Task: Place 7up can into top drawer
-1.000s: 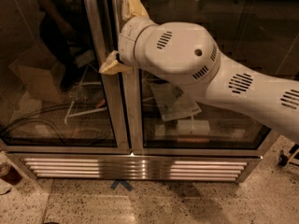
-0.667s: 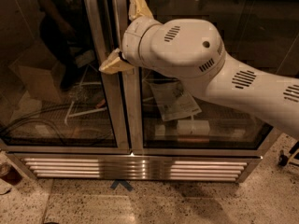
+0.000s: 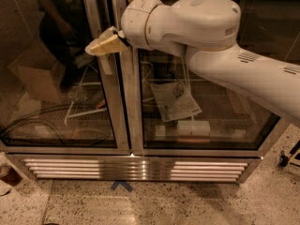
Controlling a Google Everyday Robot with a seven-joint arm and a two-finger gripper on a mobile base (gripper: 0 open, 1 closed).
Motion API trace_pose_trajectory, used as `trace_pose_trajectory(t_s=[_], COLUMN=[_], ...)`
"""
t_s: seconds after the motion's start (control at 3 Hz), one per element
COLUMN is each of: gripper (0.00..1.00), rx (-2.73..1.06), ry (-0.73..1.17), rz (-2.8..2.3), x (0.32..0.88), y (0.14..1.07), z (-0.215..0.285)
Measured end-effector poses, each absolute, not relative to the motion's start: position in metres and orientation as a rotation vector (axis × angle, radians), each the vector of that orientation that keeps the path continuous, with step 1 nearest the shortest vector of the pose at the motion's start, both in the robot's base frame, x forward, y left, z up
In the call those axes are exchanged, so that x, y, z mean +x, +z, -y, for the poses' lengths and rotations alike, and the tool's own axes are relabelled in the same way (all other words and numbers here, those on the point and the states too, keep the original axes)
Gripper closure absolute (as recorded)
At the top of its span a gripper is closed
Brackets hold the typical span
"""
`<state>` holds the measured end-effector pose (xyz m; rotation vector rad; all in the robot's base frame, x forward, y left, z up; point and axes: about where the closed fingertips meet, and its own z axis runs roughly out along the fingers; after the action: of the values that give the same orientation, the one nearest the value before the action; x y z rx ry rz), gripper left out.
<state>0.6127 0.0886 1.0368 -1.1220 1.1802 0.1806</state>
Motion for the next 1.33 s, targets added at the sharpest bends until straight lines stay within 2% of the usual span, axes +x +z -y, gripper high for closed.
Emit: trace_pose_trajectory(t_s=[1.33], gripper=[0.0], rx=[-1.113], ry=[0.319], rz=[-1.147], x=[0.6048], y=[1.0454], z=[-0.0781])
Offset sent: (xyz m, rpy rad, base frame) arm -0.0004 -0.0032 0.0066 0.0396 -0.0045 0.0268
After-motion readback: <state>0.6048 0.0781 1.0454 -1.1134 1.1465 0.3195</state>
